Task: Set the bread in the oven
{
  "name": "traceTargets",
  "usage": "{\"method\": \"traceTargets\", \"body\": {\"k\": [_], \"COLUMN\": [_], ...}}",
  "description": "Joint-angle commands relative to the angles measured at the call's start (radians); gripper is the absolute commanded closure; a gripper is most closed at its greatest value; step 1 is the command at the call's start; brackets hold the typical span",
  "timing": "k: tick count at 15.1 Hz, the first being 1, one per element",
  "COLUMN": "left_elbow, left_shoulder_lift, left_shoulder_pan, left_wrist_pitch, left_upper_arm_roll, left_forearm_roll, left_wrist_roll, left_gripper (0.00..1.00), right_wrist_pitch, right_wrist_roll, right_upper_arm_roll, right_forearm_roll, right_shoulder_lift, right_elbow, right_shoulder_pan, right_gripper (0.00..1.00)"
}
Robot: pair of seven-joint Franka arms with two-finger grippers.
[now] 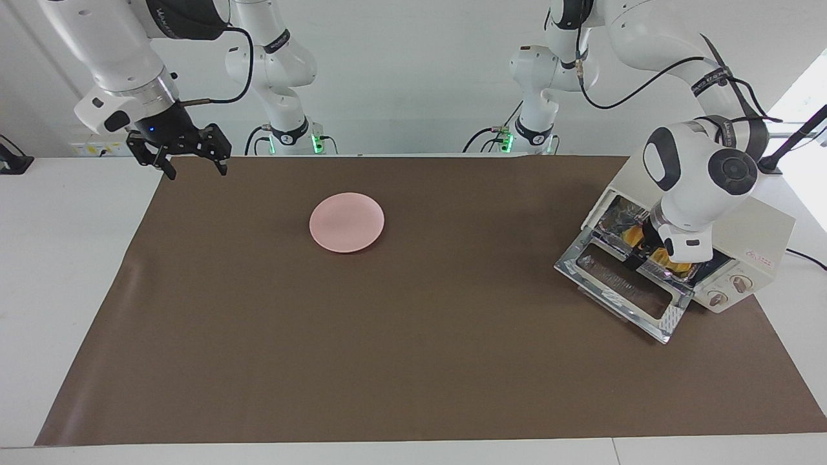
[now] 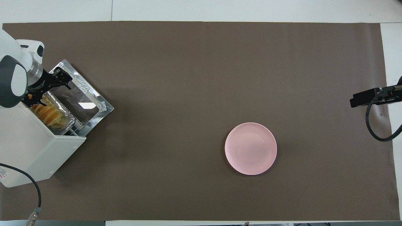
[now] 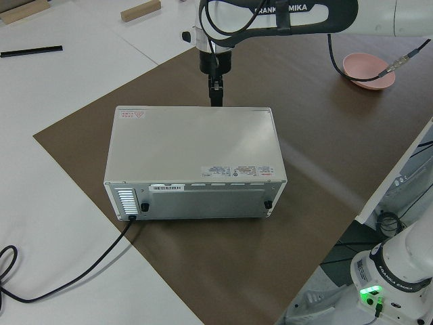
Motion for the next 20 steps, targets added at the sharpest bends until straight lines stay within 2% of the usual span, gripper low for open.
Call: {"method": "traceTargets", "body": {"k": [1,3,5,6,11,14,17,20], "left_elbow": [0.035,0.084,0.165,0.173,0.165,0.150,0.115,0.112], "left_shoulder_lift": [-0.018,-0.029,-0.032,-0.047,-0.182,-0.230,-0.311,-0.322], "left_shoulder_pan": [-0.013,-0.016,-0.023,-0.024,-0.007,-0.001,0.013,0.107], "left_wrist_pitch": [0.013,-0.016,-0.112,-0.143,-0.284,-0.367,-0.427,-0.415], "left_upper_arm_roll": [0.004,-0.008,-0.024,-0.034,-0.044,-0.042,-0.064,-0.135], "left_forearm_roll": [0.023,0.015,0.009,0.003,-0.005,-0.005,-0.005,-0.008], "left_wrist_roll": [0.063,0.120,0.132,0.151,0.416,0.470,0.504,0.513], "left_gripper": [0.00,0.00,0.00,0.00,0.00,0.00,0.00,0.00], "right_wrist_pitch": [-0.018,-0.018,-0.018,-0.018,-0.018,-0.018,-0.018,-0.018], "right_wrist_roll": [-0.018,-0.018,-0.018,-0.018,-0.018,-0.018,-0.018,-0.018], "right_upper_arm_roll": [0.011,0.013,0.013,0.011,0.013,0.013,0.013,0.011], "right_forearm_roll": [-0.010,-0.009,-0.009,-0.010,-0.009,-0.009,-0.009,-0.009], "right_shoulder_lift": [-0.007,-0.007,-0.007,-0.007,-0.007,-0.007,-0.007,-0.007], "right_elbow": [-0.001,-0.001,-0.001,-0.001,-0.001,0.000,-0.001,-0.001], "right_shoulder_pan": [-0.015,-0.017,-0.015,-0.017,-0.017,-0.017,-0.015,-0.017], "right_gripper": [0.00,0.00,0.00,0.00,0.00,0.00,0.00,0.00]}}
